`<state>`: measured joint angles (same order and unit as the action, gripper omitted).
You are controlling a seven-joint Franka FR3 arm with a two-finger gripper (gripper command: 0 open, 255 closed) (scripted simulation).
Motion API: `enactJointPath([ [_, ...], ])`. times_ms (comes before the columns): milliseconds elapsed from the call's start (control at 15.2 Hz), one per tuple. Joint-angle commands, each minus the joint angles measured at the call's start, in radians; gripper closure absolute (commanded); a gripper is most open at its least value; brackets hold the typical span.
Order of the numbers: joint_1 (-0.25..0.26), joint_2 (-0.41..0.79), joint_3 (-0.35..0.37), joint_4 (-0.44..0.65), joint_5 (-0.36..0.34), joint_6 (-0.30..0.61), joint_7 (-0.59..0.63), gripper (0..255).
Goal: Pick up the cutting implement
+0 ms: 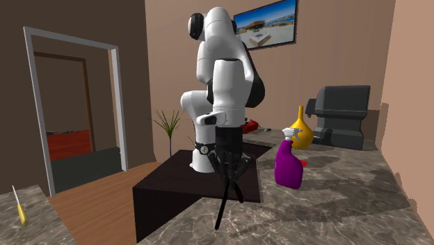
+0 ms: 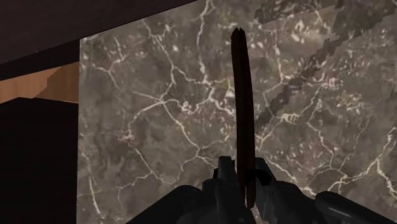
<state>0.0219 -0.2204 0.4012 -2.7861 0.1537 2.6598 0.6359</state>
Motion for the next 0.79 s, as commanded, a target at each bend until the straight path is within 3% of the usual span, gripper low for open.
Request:
enactJointPath([
  [0,0.006,-0.032,-0.007,0.008,0.012,-0.039,-0.010,255],
  [594,0.026,-0.160,-0.036,0.047,0.037,-0.205,-0.033,255],
  [726,0.026,-0.162,-0.036,0.048,0.038,-0.208,-0.033,255],
])
